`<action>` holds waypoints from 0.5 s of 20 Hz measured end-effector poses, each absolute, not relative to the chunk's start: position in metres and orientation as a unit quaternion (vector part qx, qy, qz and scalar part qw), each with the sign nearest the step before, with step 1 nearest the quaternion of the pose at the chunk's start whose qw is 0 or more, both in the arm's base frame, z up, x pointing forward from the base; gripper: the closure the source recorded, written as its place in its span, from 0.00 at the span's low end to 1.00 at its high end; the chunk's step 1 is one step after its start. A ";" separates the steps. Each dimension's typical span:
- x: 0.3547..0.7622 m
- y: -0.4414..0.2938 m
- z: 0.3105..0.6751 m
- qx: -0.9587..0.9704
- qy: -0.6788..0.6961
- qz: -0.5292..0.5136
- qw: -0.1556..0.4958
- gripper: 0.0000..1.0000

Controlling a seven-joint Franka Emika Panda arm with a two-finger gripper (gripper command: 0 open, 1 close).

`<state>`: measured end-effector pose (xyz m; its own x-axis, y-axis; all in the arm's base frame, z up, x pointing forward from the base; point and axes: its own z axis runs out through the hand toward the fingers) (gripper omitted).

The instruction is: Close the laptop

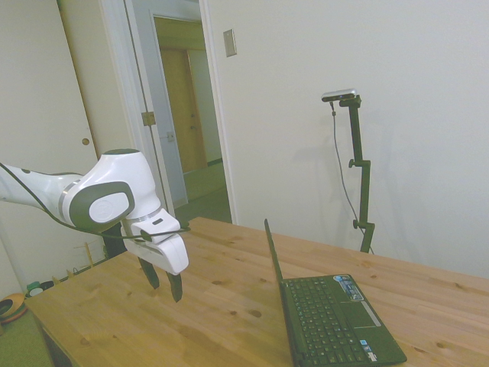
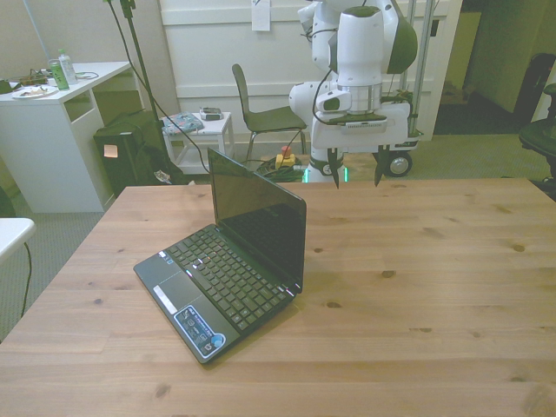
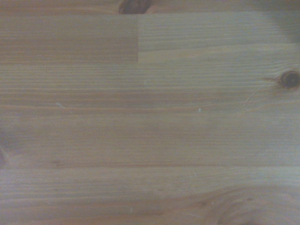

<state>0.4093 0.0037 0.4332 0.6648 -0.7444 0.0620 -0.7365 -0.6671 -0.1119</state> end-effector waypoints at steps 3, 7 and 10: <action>0.410 0.001 0.434 -0.910 0.409 -0.051 0.040 0.00; 0.423 -0.040 0.468 -0.873 0.475 -0.077 0.077 0.00; 0.432 -0.088 0.493 -0.835 0.532 -0.092 0.108 0.00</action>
<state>0.4322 -0.0883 0.4932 0.4168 -0.9082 0.0383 -0.8687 -0.4104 -0.2773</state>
